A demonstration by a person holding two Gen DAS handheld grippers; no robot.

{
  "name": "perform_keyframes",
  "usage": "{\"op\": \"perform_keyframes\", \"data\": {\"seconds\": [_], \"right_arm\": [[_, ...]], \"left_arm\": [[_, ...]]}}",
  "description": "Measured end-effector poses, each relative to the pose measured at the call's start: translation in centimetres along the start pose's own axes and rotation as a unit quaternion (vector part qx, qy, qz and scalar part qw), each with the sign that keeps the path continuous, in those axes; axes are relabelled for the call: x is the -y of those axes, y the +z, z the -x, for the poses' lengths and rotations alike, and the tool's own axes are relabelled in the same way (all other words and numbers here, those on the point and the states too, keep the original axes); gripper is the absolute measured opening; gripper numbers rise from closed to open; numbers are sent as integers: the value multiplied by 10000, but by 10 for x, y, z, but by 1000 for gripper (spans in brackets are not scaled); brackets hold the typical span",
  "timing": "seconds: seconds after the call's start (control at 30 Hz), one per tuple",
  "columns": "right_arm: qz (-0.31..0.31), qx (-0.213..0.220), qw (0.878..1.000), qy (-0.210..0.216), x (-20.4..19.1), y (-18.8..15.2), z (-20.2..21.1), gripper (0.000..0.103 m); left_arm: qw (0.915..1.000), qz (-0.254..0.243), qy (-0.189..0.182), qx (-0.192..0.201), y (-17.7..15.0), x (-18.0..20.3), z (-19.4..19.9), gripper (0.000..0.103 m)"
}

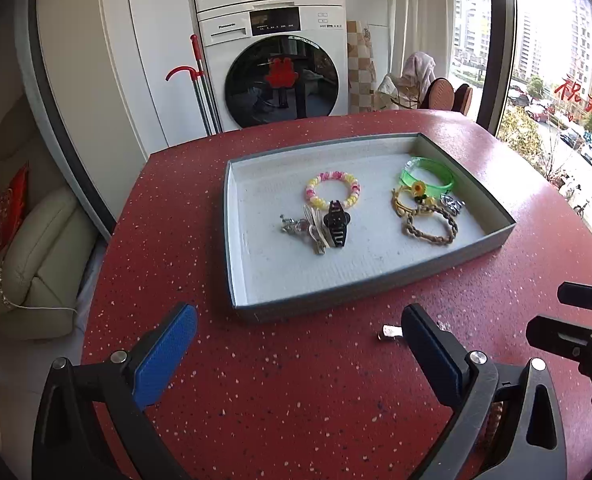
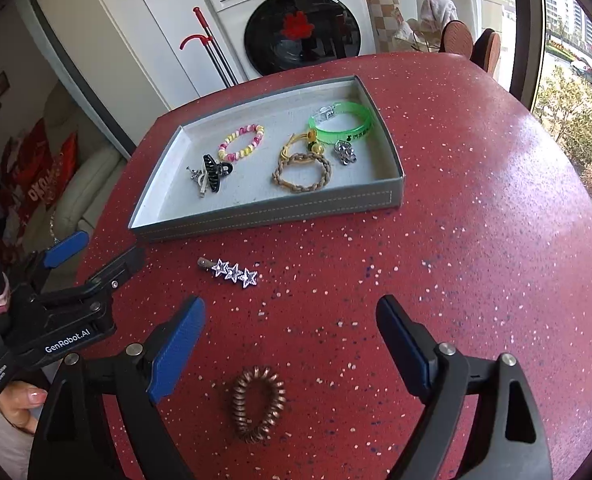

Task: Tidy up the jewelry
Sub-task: 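Move the left tool to the silver star hair clip while the right tool approaches the brown coil hair tie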

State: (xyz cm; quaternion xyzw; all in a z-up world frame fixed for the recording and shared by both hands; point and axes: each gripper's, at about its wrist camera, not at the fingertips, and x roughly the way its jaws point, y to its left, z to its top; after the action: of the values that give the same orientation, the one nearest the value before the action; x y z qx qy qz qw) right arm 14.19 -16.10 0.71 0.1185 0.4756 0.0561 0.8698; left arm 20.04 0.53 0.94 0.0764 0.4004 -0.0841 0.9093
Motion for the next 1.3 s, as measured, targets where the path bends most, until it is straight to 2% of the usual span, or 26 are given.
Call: {"op": "perform_keyframes", "data": {"seconds": [0.17, 0.33, 0.53, 0.73, 0.93, 1.1, 1.13, 1.2, 1.3], "right_arm": [[-71, 31, 10000, 35, 2, -18, 10, 90], [-120, -73, 9999, -30, 4, -33, 17, 90], [-243, -206, 9993, -184, 10, -48, 21, 91], [-149, -366, 9985, -374, 6, -57, 13, 91], [-109, -494, 9979, -392, 0, -65, 3, 91], [-84, -538, 9974, -482, -4, -73, -4, 91], [-100, -539, 9973, -497, -4, -74, -5, 89], [-135, -522, 9971, -527, -4, -76, -7, 80], [-88, -487, 9973, -548, -7, -78, -10, 74]], "left_arm": [[10000, -22, -73, -57, -20, 1, 9, 103], [9999, -61, 52, -89, -33, 2, 12, 103], [9991, 1, -203, -380, -46, -4, 6, 103], [9984, -170, -314, -428, -56, 2, 6, 103], [9972, -514, -359, -397, -51, 14, 2, 103], [9939, -1018, -334, -249, -42, 31, 0, 103], [9928, -1139, -313, -187, -41, 34, 0, 103], [9900, -1368, -318, -93, -37, 42, 1, 103], [9854, -1669, -341, -6, -33, 53, 0, 103]]}}
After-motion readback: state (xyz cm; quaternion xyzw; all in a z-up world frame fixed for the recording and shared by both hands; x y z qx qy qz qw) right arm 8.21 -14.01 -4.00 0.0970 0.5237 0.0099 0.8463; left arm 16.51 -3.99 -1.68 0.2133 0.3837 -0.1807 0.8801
